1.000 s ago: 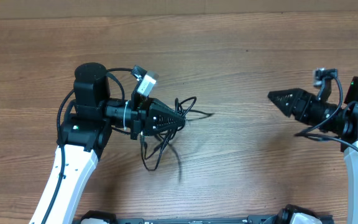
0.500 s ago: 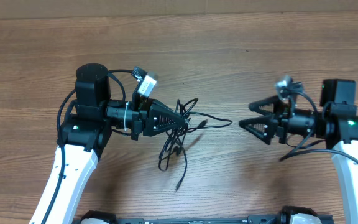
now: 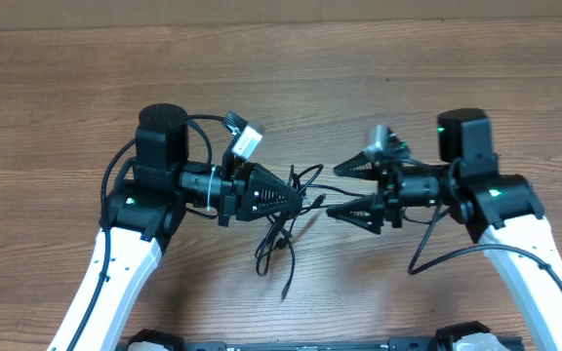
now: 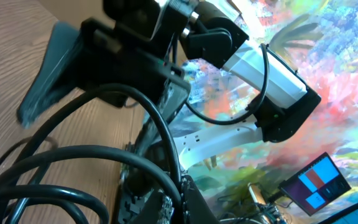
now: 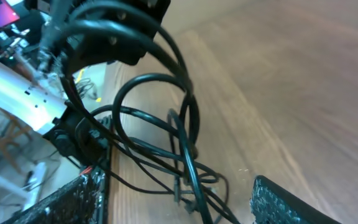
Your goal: Untangle cables
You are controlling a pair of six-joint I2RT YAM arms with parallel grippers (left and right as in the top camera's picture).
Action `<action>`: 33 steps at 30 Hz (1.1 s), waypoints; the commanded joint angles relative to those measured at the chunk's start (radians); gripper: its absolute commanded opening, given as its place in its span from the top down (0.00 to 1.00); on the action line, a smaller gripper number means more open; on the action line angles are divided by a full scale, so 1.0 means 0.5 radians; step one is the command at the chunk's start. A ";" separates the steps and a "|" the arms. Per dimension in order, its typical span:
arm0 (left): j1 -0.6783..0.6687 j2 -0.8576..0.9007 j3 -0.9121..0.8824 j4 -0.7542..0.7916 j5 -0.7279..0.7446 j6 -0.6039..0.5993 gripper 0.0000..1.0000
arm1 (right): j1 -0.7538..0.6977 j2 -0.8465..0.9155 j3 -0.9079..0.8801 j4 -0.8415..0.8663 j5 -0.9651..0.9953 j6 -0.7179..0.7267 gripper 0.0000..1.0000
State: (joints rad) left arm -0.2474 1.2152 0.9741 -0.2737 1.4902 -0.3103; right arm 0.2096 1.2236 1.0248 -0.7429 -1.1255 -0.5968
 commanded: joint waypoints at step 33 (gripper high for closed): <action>-0.004 -0.026 0.020 0.032 -0.029 0.090 0.96 | -1.128 0.060 0.005 0.101 -0.059 1.097 0.96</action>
State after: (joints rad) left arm -0.2474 1.2152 0.9741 -0.2623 1.4982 -0.2985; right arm -0.2790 1.2652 1.0245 -0.6548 -1.2213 -0.0910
